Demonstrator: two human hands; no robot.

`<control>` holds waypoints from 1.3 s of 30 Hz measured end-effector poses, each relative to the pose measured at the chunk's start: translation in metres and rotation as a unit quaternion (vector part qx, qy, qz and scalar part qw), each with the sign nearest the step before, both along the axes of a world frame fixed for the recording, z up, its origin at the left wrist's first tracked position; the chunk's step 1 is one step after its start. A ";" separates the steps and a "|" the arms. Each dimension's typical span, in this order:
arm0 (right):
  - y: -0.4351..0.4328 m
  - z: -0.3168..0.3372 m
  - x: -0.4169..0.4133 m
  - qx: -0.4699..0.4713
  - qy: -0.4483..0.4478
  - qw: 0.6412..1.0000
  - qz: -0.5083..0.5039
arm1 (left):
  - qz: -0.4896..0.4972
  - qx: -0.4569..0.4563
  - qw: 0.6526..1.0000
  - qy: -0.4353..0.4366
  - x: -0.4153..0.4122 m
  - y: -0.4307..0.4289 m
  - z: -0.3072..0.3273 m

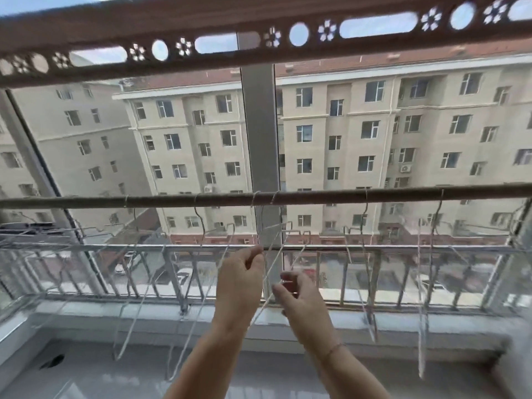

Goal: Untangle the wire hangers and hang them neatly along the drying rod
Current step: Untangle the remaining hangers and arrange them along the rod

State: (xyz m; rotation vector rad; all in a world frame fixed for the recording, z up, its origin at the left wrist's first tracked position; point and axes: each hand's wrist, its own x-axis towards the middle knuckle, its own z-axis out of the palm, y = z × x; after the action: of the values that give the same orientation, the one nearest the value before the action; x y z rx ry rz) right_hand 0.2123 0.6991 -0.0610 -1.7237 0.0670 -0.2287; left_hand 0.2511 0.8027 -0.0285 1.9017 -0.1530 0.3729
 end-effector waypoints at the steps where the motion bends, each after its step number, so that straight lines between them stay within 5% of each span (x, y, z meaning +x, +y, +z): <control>1: 0.005 -0.003 0.004 0.005 0.014 1.000 -0.004 | -0.011 0.010 1.000 0.016 0.002 -0.001 -0.001; 9: 0.008 0.002 0.011 0.121 0.013 0.992 -0.019 | -0.081 -0.197 0.961 0.175 0.011 -0.021 0.005; 15: -0.016 0.016 0.014 0.186 -0.045 0.981 -0.024 | -0.113 -0.309 0.921 0.208 0.019 -0.054 0.021; 30: -0.049 -0.027 0.024 0.126 0.067 0.989 0.032 | -0.085 -0.314 0.914 0.242 0.045 -0.071 -0.014; 39: -0.036 -0.013 0.023 0.145 0.006 0.987 0.065 | -0.066 -0.341 0.911 0.222 0.061 -0.073 0.000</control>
State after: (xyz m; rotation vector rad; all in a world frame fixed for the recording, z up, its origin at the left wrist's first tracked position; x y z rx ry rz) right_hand 0.2349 0.6634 -0.0737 -1.4334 -0.0036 -0.1064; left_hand 0.3121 0.7301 -0.0289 1.2272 0.1418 -0.1075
